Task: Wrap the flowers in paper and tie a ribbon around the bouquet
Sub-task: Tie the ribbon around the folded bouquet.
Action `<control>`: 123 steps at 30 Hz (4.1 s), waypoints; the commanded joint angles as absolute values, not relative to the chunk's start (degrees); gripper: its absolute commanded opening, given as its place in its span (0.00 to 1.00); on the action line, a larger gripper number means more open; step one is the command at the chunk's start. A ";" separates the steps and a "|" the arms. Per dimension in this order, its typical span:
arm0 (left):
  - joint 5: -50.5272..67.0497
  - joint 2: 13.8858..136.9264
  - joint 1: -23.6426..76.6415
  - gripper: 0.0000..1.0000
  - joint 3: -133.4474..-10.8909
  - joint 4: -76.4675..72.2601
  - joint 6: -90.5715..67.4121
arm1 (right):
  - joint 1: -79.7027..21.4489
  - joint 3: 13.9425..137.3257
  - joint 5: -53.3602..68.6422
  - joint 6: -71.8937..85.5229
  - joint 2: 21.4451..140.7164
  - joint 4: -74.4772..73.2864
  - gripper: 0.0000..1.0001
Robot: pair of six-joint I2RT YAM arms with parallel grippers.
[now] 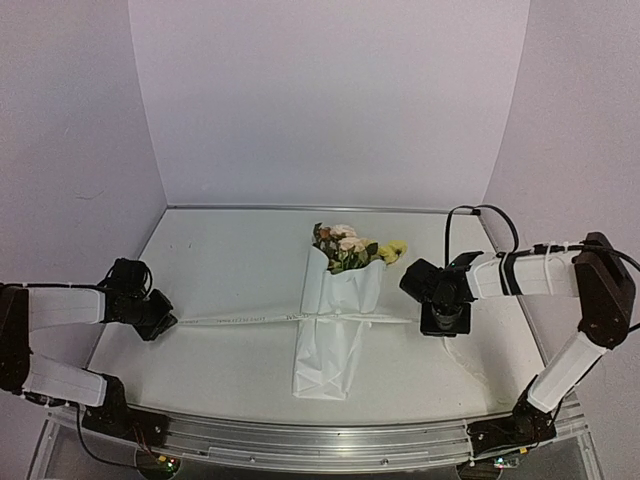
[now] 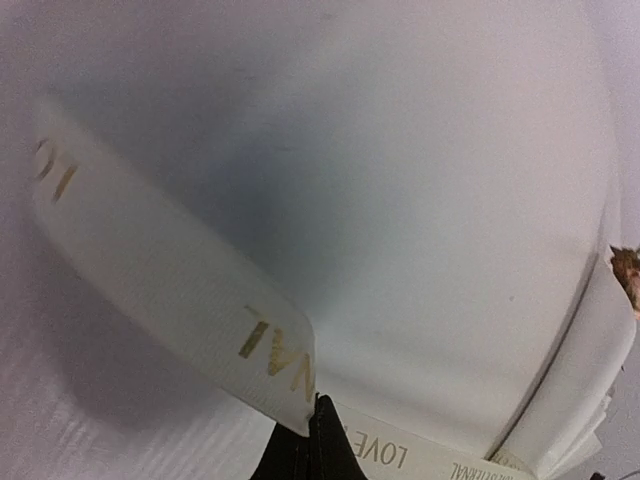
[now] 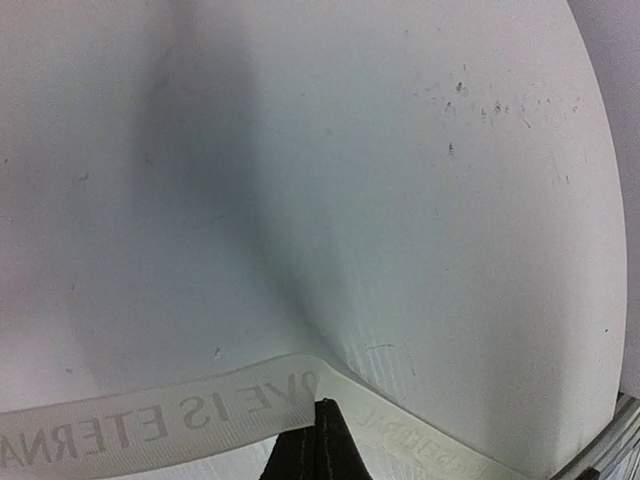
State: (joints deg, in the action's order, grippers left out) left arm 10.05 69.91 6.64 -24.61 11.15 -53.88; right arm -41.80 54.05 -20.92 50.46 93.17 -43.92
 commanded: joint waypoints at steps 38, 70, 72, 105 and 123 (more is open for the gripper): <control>19.61 63.40 -12.75 0.61 -31.74 14.63 -54.75 | -33.57 42.60 -10.89 60.69 65.43 -36.67 0.71; -13.49 100.63 55.36 0.70 -28.03 -55.46 -126.44 | -64.73 50.04 -18.78 17.96 90.22 -15.29 0.68; -13.99 103.20 55.43 0.70 -29.75 -56.22 -127.10 | -64.97 50.58 -19.08 17.59 91.69 -15.29 0.69; 0.98 96.39 41.24 0.00 -30.06 -34.67 -93.77 | -64.63 62.44 -31.02 29.78 100.24 -25.94 0.00; 5.63 84.92 29.94 0.00 -13.53 -25.37 -82.68 | -56.50 50.33 -24.89 54.47 93.47 -31.06 0.00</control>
